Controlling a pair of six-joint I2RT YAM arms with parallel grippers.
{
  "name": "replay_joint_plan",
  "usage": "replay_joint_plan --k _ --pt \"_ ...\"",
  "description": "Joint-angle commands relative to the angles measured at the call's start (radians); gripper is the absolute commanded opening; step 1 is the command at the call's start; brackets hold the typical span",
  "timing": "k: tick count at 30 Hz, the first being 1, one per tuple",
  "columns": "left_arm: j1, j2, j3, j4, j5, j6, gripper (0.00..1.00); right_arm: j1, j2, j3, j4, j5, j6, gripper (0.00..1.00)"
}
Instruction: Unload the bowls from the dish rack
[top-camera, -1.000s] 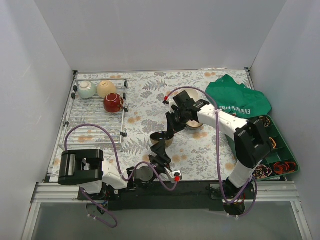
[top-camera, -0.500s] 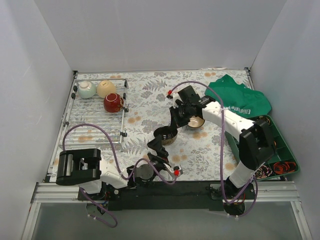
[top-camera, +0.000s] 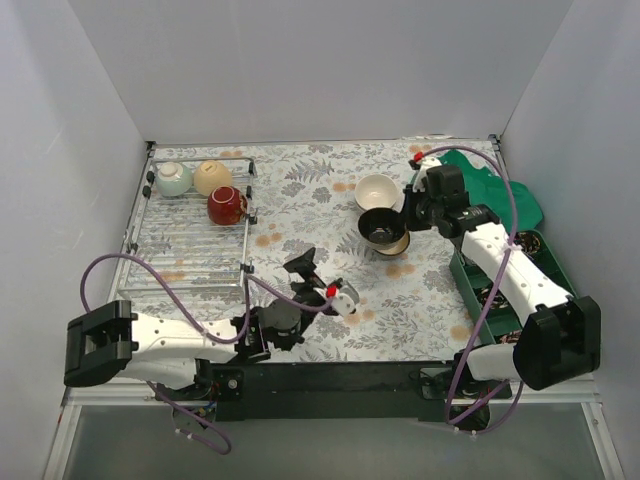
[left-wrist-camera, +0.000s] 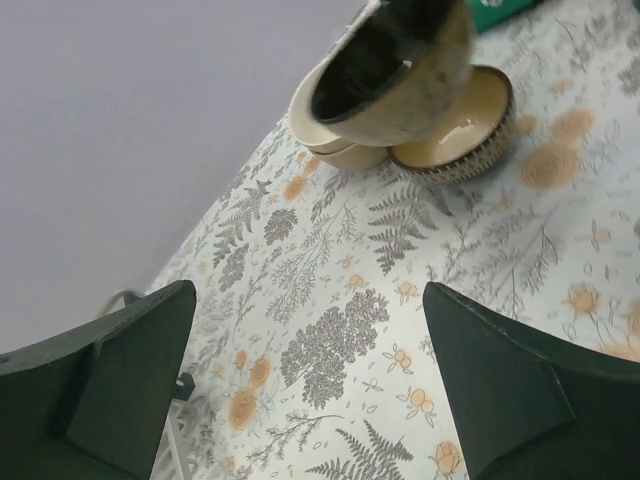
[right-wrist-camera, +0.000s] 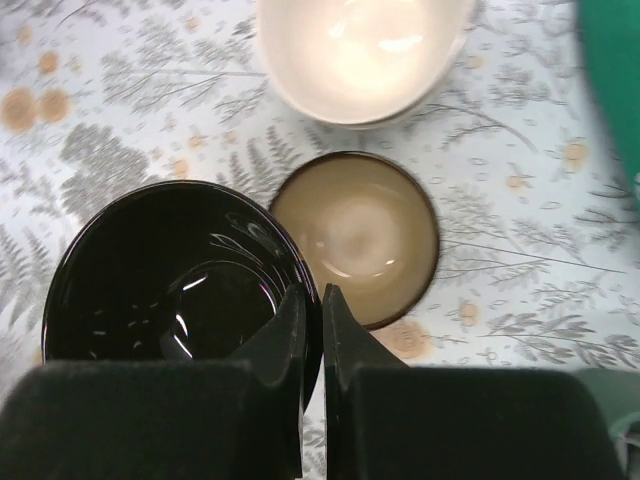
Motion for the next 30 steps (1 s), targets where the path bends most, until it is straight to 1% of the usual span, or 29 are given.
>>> replay_joint_plan --k 1,2,3,4,5,6,7,8,11,12,14,15,18,22,25,30 --pt "0.132 -0.096 0.098 -0.206 0.117 -0.306 0.98 -0.054 -0.096 -0.115 0.272 0.115 0.052 0.01" --pt "0.161 -0.123 0.112 -0.228 0.134 -0.388 0.98 -0.063 -0.114 -0.161 0.300 0.138 0.057 0.01" --pt "0.230 -0.142 0.126 -0.281 0.156 -0.441 0.98 -0.068 -0.122 -0.183 0.358 0.149 0.057 0.01" --pt "0.267 -0.157 0.153 -0.305 0.208 -0.485 0.98 -0.080 -0.136 -0.203 0.387 0.160 0.058 0.01" --pt "0.305 -0.171 0.164 -0.328 0.228 -0.574 0.98 -0.086 -0.141 -0.245 0.410 0.164 0.058 0.01" --pt "0.380 -0.195 0.178 -0.367 0.249 -0.611 0.98 -0.097 -0.145 -0.264 0.452 0.164 0.060 0.01" --pt "0.414 -0.205 0.189 -0.384 0.274 -0.640 0.98 -0.103 -0.150 -0.287 0.511 0.166 0.060 0.01" --pt "0.482 -0.220 0.207 -0.416 0.289 -0.701 0.98 -0.109 -0.148 -0.318 0.541 0.164 0.061 0.01" --pt "0.588 -0.238 0.229 -0.460 0.357 -0.809 0.98 -0.119 -0.125 -0.342 0.591 0.157 0.064 0.01" --pt "0.652 -0.240 0.230 -0.466 0.365 -0.828 0.98 -0.117 -0.118 -0.347 0.601 0.149 0.064 0.01" --pt "0.706 -0.234 0.246 -0.498 0.368 -0.857 0.98 -0.120 -0.096 -0.362 0.641 0.128 0.066 0.01" --pt "0.753 -0.219 0.252 -0.509 0.368 -0.886 0.98 -0.120 -0.090 -0.381 0.660 0.121 0.066 0.01" --pt "0.816 -0.209 0.270 -0.546 0.371 -0.930 0.98 -0.119 -0.062 -0.410 0.711 0.094 0.063 0.01" --pt "0.840 -0.226 0.266 -0.549 0.357 -0.937 0.98 -0.119 -0.032 -0.442 0.759 0.091 0.058 0.01" --pt "0.844 -0.238 0.261 -0.549 0.333 -0.932 0.98 -0.119 -0.015 -0.460 0.779 0.042 0.046 0.02" --pt "0.853 -0.241 0.256 -0.544 0.326 -0.934 0.98 -0.119 0.023 -0.482 0.820 -0.003 0.023 0.15"
